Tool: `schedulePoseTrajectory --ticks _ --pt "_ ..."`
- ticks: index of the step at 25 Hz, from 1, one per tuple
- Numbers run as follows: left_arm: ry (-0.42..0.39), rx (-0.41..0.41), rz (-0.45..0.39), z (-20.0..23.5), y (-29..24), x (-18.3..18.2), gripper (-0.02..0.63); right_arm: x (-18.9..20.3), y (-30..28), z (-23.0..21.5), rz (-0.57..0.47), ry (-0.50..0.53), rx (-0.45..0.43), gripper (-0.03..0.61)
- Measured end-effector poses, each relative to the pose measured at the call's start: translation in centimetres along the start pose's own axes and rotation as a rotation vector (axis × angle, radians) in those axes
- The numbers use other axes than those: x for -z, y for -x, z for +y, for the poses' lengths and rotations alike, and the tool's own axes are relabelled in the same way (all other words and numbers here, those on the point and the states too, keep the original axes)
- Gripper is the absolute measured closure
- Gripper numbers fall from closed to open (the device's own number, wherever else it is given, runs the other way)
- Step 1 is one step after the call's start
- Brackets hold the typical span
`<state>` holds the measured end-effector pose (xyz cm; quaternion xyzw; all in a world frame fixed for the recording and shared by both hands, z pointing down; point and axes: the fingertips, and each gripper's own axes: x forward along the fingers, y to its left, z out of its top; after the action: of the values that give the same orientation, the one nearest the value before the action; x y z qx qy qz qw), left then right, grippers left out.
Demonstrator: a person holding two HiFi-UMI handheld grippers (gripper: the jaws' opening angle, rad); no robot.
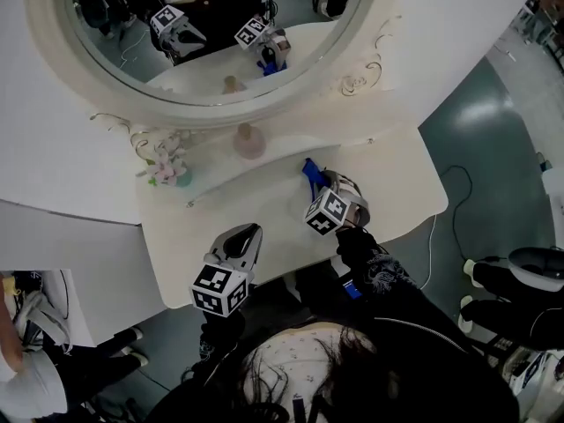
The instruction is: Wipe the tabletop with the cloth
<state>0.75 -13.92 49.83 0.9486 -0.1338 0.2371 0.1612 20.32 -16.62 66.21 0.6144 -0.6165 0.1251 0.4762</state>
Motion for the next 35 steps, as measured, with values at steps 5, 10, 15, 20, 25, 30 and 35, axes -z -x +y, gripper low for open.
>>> schedulePoseTrajectory --ticks 5,10,15,20,25,30,35 --pt "-0.014 0.038 0.01 -3.5 -5.3 -1.4 0.612 5.0 -0.1 -5.5 0.025 -0.028 0.032 0.506" --pt "-0.016 0.054 0.013 -7.2 -9.2 -2.2 0.612 10.7 0.6 -10.9 0.054 -0.044 0.068 0.506" --pt "-0.023 0.054 0.017 -8.8 -10.6 -2.5 0.612 16.1 1.3 -15.8 0.106 -0.07 0.136 0.506" --pt "-0.029 0.036 0.028 -9.2 -11.0 -2.7 0.612 21.4 2.0 -20.8 0.166 -0.135 0.217 0.508" --pt "-0.021 0.015 0.042 -9.1 -10.8 -2.1 0.612 25.8 2.6 -24.7 0.226 -0.159 0.281 0.508" --pt "0.001 -0.022 0.042 -8.2 -9.4 -1.4 0.612 27.8 3.2 -26.2 0.268 -0.161 0.31 0.509" --pt "0.022 -0.061 0.016 -6.7 -7.3 -1.2 0.612 27.3 3.3 -25.9 0.306 -0.179 0.251 0.506"
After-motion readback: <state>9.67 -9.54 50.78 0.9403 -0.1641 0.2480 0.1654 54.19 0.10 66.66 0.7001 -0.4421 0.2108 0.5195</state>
